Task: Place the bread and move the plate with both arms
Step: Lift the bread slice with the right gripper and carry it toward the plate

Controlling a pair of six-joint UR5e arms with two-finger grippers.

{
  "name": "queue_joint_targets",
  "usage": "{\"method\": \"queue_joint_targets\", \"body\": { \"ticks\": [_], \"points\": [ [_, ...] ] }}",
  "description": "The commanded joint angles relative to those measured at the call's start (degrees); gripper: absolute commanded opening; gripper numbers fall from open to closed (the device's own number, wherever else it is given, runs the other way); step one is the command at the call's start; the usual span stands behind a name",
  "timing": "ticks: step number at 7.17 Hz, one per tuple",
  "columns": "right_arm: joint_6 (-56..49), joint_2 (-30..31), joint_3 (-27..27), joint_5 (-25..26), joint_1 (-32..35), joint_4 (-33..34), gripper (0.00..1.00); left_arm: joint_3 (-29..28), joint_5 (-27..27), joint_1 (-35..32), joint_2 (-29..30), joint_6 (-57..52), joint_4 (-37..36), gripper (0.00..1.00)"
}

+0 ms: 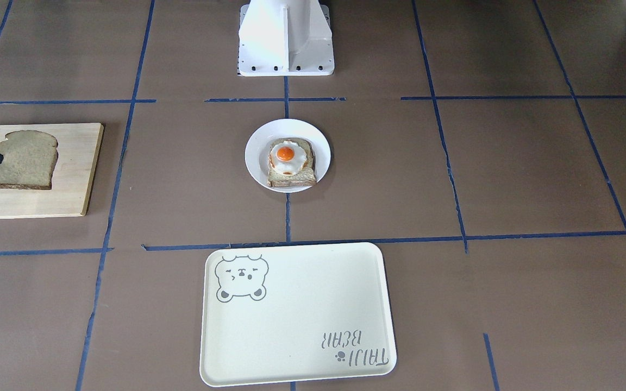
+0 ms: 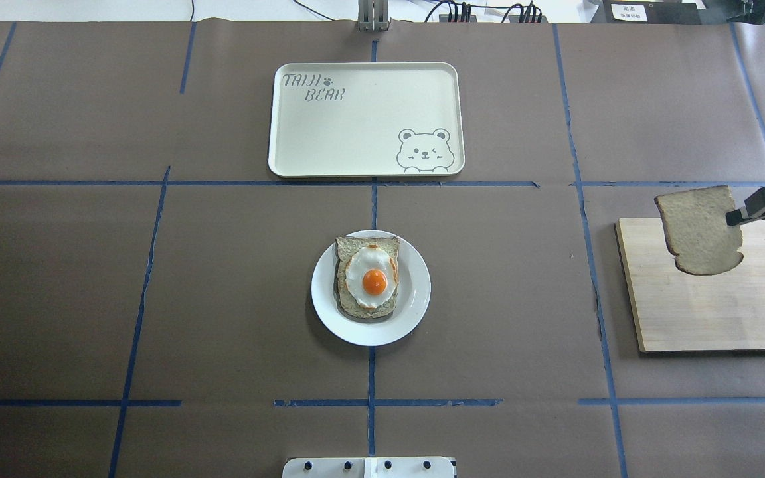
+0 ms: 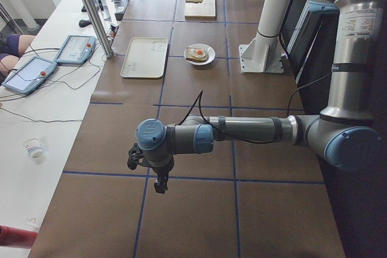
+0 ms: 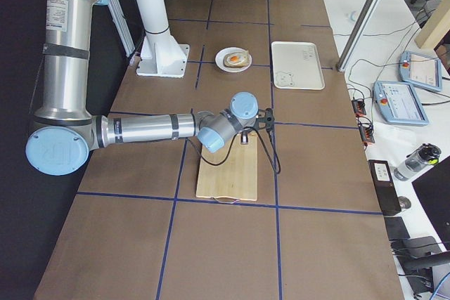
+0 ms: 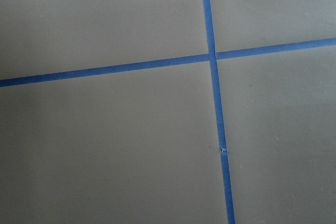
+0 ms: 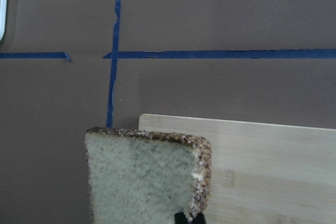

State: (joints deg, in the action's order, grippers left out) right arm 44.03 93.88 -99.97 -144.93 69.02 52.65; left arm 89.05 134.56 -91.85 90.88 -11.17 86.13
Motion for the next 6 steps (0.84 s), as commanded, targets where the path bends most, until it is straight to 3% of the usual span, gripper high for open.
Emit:
{"method": "queue_joint_targets", "body": {
  "ticks": [1,3,4,6],
  "points": [
    [16.18,-10.77,-0.75,-0.62,-2.81,-0.27,0.0,0.07,0.0,0.09,0.08,0.19,0.0,1.0],
    [29.63,-19.74,-0.57,4.44,-10.54,-0.18,0.0,0.07,0.0,0.09,0.09,0.27,0.0,1.0],
    [35.98,-24.75,-0.58,10.05,-16.14,-0.18,0.0,0.16,0.0,0.09,0.17,0.27,0.0,1.0],
    [43.92,-30.05,-0.66,27.41,-29.67,-0.18,0.0,0.07,2.61,0.09,0.17,0.36,0.0,1.0]
  ]
}}
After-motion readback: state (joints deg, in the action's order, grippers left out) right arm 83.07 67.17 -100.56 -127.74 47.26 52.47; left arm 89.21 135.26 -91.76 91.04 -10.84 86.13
